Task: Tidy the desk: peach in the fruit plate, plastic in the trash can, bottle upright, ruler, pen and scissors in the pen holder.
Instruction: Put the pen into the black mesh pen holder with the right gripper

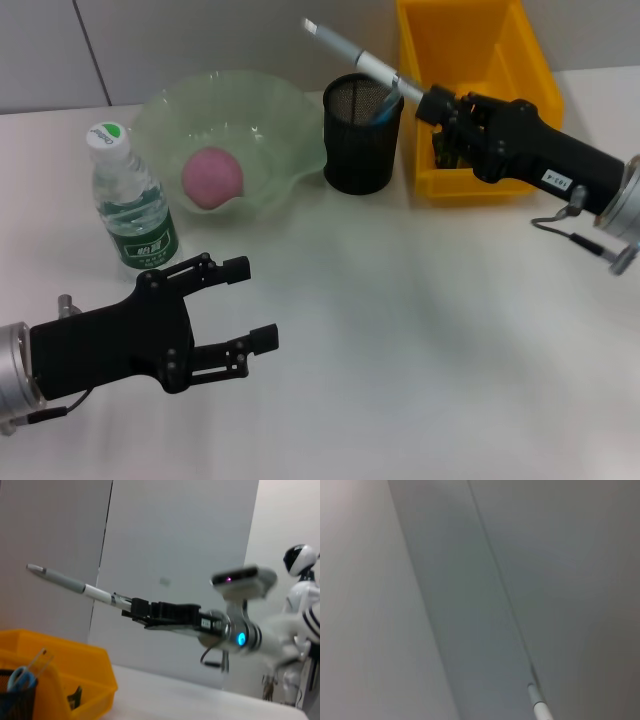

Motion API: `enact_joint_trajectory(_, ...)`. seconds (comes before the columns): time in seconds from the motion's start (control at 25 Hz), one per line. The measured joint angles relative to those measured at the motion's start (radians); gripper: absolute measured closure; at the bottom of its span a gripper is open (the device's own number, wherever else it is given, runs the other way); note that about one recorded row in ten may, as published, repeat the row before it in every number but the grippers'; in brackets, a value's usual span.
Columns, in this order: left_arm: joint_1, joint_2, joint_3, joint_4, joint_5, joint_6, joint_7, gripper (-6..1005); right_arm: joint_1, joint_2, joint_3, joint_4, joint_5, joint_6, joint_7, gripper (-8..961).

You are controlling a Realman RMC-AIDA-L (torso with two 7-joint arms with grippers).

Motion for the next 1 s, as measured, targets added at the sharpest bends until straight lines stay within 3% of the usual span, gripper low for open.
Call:
enact_joint_trajectory(0.08, 0.005, 0.006, -0.003, 0.011, 0.027, -0.023, 0.004, 153, 0.005, -0.001, -0.137, -0.169, -0.001, 0.024, 0.22, 772)
enact_joint_trajectory(0.12, 0.005, 0.006, -0.003, 0.012, 0.035, -0.029, 0.004, 153, 0.005, -0.001, -0.137, -0.169, -0.001, 0.024, 0.22, 772)
enact_joint_trajectory(0.24, 0.005, 0.008, -0.003, 0.015, 0.054, -0.053, 0.008, 153, 0.011, -0.012, -0.269, -0.334, -0.018, 0.045, 0.433, 769)
enact_joint_trajectory(0.32, 0.007, 0.008, -0.003, 0.015, 0.056, -0.061, 0.016, 152, 0.021, -0.029, -0.346, -0.427, -0.052, 0.046, 0.561, 768)
enact_joint_trajectory(0.48, 0.012, 0.007, -0.004, 0.015, 0.057, -0.074, 0.028, 152, 0.079, -0.083, -0.469, -0.546, -0.167, 0.026, 0.832, 765)
enact_joint_trajectory(0.68, 0.014, 0.008, -0.005, 0.016, 0.057, -0.087, 0.029, 152, 0.199, -0.118, -0.491, -0.655, -0.376, -0.044, 1.102, 761)
enact_joint_trajectory(1.0, 0.016, 0.009, -0.016, 0.016, 0.058, -0.094, 0.03, 153, 0.414, -0.163, -0.492, -0.686, -0.625, -0.135, 1.286, 754)
